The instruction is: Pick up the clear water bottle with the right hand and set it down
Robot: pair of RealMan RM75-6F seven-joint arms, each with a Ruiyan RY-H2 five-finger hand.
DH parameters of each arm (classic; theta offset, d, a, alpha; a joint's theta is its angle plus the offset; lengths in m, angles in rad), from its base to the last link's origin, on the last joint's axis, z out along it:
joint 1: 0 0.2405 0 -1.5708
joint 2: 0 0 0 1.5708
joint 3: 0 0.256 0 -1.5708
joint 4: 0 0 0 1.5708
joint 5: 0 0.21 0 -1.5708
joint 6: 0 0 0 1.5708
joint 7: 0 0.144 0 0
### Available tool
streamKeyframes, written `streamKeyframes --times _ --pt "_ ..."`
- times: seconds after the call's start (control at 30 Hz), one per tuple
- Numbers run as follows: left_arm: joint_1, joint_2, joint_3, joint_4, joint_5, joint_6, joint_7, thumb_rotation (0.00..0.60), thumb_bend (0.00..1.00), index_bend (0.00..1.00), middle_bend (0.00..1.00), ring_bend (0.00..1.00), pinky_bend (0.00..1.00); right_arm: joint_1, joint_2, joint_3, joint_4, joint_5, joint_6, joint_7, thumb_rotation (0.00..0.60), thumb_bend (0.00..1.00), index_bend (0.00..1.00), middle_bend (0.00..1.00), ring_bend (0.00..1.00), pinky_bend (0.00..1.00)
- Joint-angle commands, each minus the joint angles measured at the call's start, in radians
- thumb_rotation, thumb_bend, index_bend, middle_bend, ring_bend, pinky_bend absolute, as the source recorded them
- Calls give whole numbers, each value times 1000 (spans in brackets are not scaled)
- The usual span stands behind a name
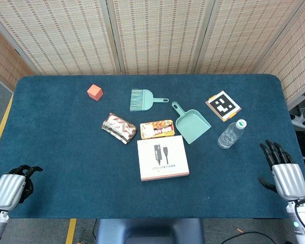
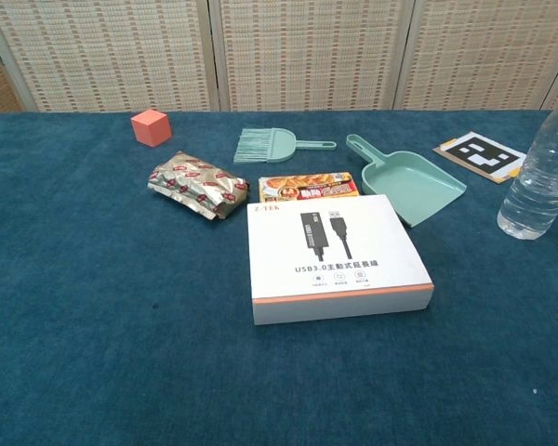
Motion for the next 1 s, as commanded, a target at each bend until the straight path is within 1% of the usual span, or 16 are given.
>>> streamKeyframes --times 0.03,0.17,0.3,0.37,0.47,0.6,0.73,0.87,0.93,1.0 --pt "1 1 1 -3 2 1 4 600 393 340 261 296 427 -1 -2 4 -2 8 0 -6 600 94 0 0 0 192" --pt "2 6 3 -14 5 4 12 600 393 340 262 296 427 -7 -5 6 -3 10 12 -5 600 93 0 0 0 189" --pt "3 7 4 -23 12 11 17 600 393 340 267 304 427 -13 -1 7 -3 -3 31 27 600 94 0 0 0 188" --pt "0 4 3 -17 13 7 15 600 392 340 271 315 427 -17 -8 20 1 -2 54 41 600 94 0 0 0 190" --pt "-9 -3 1 4 10 -10 1 600 393 341 273 319 428 -19 -43 54 18 14 94 59 600 94 0 0 0 192" --pt "-15 -6 5 25 7 -26 -29 600 392 342 274 319 431 -10 -56 69 23 40 78 73 600 94 0 0 0 192" --pt "-8 2 6 16 13 -7 -34 600 392 343 276 319 432 6 -69 88 38 56 62 95 600 93 0 0 0 192" --pt "4 12 7 -3 18 17 -22 600 393 344 281 319 432 44 -80 127 70 90 11 199 600 94 0 0 0 192" --pt "9 17 7 -13 16 23 -14 600 393 345 283 319 432 77 -76 147 90 120 -59 288 600 94 0 0 0 192" --pt "13 21 7 -23 11 26 -6 600 393 346 285 319 432 114 -57 152 106 134 -153 405 600 94 0 0 0 192"
